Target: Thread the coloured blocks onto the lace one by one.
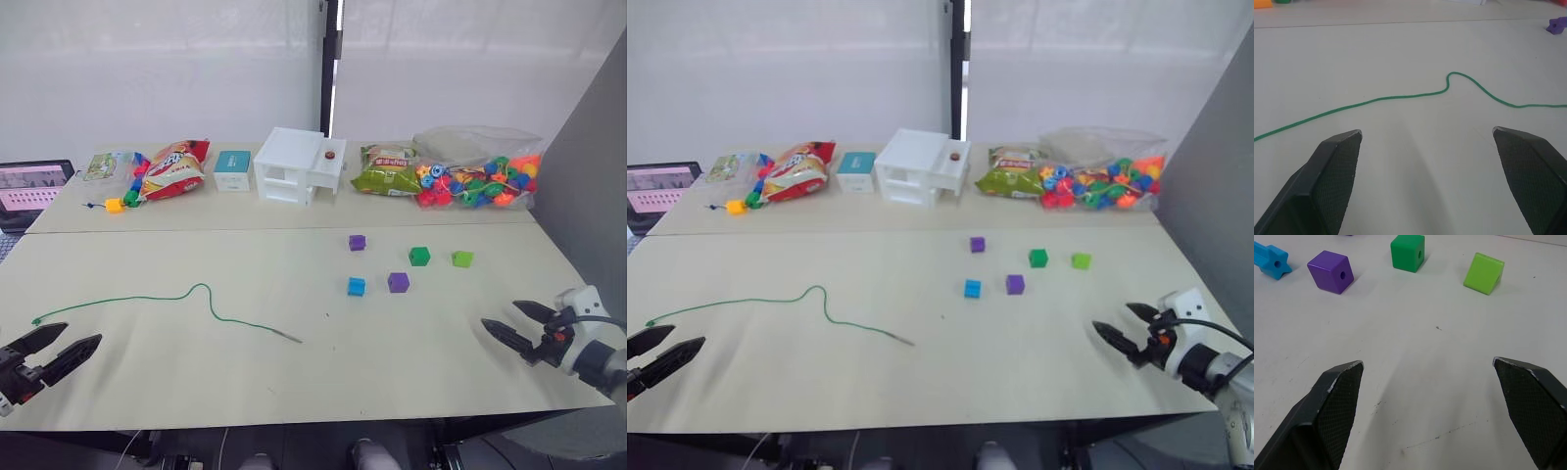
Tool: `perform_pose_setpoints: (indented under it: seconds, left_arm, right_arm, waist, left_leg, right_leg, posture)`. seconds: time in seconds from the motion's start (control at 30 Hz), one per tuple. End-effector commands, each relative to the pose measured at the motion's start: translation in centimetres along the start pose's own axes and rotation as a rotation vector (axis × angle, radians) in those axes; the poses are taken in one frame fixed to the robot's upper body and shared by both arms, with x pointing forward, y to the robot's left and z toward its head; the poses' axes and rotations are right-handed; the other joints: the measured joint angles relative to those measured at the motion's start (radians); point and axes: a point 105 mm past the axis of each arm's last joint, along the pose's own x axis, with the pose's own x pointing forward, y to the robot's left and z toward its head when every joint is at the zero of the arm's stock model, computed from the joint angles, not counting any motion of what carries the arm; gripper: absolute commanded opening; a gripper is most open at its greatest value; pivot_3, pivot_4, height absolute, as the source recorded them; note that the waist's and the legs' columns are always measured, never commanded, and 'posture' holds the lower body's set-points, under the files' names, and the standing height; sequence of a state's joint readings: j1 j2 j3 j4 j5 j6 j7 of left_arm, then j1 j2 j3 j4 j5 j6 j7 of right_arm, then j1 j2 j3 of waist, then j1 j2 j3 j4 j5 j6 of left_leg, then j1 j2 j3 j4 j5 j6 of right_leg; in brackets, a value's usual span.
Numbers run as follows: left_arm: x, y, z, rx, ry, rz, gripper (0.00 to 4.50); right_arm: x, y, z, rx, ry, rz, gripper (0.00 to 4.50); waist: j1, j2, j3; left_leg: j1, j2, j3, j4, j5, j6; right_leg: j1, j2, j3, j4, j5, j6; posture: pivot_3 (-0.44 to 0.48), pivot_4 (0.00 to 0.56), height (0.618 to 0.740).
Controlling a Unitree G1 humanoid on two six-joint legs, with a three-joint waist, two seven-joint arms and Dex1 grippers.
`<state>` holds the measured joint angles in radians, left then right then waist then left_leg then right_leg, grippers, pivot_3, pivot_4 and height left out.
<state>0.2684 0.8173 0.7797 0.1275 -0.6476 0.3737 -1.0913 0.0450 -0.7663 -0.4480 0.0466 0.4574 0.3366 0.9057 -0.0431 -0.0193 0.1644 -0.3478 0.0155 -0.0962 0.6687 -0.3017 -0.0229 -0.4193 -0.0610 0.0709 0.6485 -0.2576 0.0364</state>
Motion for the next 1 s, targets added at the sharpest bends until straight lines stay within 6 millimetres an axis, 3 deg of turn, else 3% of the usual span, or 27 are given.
perform_pose_setpoints:
  seconds: [0.03,0.17,0.27,0.53,0.77,0.87,1.0]
  left_arm:
    - [-0.1,0.1,1.3,0.04,-0.018,-0.002,4.5]
    - [0.6,-0.2,1.6,0.035,-0.031,-0.019,4.5]
    - [2.0,-1.6,2.2,0.045,-0.045,-0.091,4.5]
    - [7.2,-7.9,3.6,0.098,-0.014,-0.4,4.5]
    - [12.2,-14.5,4.5,0.283,0.057,-0.807,4.5]
    - [13.9,-15.8,3.9,0.343,0.119,-0.986,4.5]
    - [16.1,-16.2,2.8,0.451,0.208,-1.145,4.5]
  right_arm:
    - [-0.2,-0.1,1.6,-0.031,-0.049,0.0,4.47]
    - [-0.2,0.0,1.9,-0.033,-0.057,0.003,4.47]
    - [0.1,1.1,2.1,-0.013,-0.067,0.027,4.47]
    - [1.6,6.1,3.9,-0.016,-0.08,0.214,4.47]
    - [2.2,11.1,5.5,-0.072,-0.029,0.44,4.47]
    - [2.5,13.3,6.3,-0.095,-0.033,0.512,4.47]
    - [2.5,15.6,6.9,-0.14,-0.03,0.572,4.47]
  waist:
    - [0.0,0.0,0.0]
    - [0.001,0.0,0.0]
    - [0.001,0.0,0.0]
    - [0.003,0.0,0.0]
    - [0.007,0.0,0.0]
    - [0.006,0.0,0.0]
    - [0.002,0.0,0.0]
  left_leg:
    - [0.0,0.0,0.0,0.0,0.0,0.0]
    - [0.0,0.0,0.0,0.0,0.0,0.0]
    - [0.0,0.0,0.0,0.0,0.0,0.0]
    - [-0.001,0.0,-0.001,0.001,0.0,0.0]
    - [-0.001,-0.001,-0.001,0.002,0.0,0.0]
    - [-0.002,-0.001,-0.001,0.002,0.0,0.0]
    - [-0.004,-0.001,-0.001,0.005,0.0,0.0]
  right_leg:
    - [0.0,0.0,0.0,0.0,0.0,0.0]
    - [0.0,0.0,0.0,0.0,0.0,0.0]
    - [0.0,0.0,0.0,0.0,0.0,0.0]
    - [0.0,0.0,0.0,0.001,0.0,0.0]
    - [0.0,0.0,0.0,0.001,0.0,0.0]
    - [0.0,0.0,0.0,0.001,0.0,0.0]
    - [0.0,0.002,-0.001,0.001,0.0,0.0]
  posture:
    - [0.0,0.15,0.74]
    - [0.0,0.15,0.74]
    - [0.0,0.15,0.74]
    - [0.0,0.15,0.74]
    - [0.0,0.15,0.74]
    - [0.0,0.15,0.74]
    - [0.0,0.15,0.74]
